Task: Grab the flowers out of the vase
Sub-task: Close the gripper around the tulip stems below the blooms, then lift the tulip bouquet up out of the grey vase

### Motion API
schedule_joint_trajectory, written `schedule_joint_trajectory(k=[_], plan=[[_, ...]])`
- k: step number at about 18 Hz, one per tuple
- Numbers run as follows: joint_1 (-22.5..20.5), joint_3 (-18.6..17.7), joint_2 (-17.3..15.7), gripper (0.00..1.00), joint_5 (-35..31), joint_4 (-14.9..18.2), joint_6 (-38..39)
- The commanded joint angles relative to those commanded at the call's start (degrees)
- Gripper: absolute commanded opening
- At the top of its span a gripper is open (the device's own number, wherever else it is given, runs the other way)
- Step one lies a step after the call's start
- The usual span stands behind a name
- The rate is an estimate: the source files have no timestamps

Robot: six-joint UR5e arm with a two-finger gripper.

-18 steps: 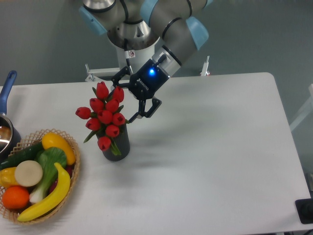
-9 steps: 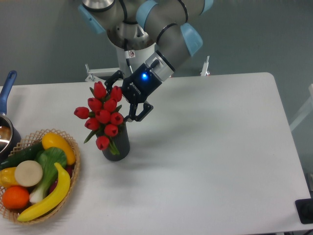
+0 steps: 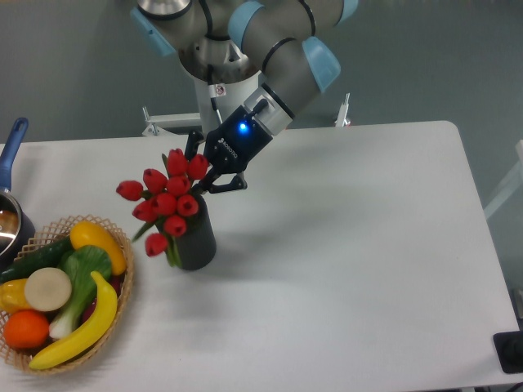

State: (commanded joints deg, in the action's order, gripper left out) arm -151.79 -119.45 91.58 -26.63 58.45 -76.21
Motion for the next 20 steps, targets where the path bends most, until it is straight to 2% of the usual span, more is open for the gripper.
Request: schedule_joint_trajectory(k=[3, 8, 17, 20], plan=[[0.0, 1.8, 0.2, 0.0, 0.0, 0.0, 2.3], [0.0, 1.9, -0.5, 0.0, 0.1, 0.1, 3.8], [-0.3, 6.2, -2.6, 0.0, 0.4, 0.1, 16.4], [-0.8, 7.3, -2.8, 0.0, 3.4, 0.1, 18.1]])
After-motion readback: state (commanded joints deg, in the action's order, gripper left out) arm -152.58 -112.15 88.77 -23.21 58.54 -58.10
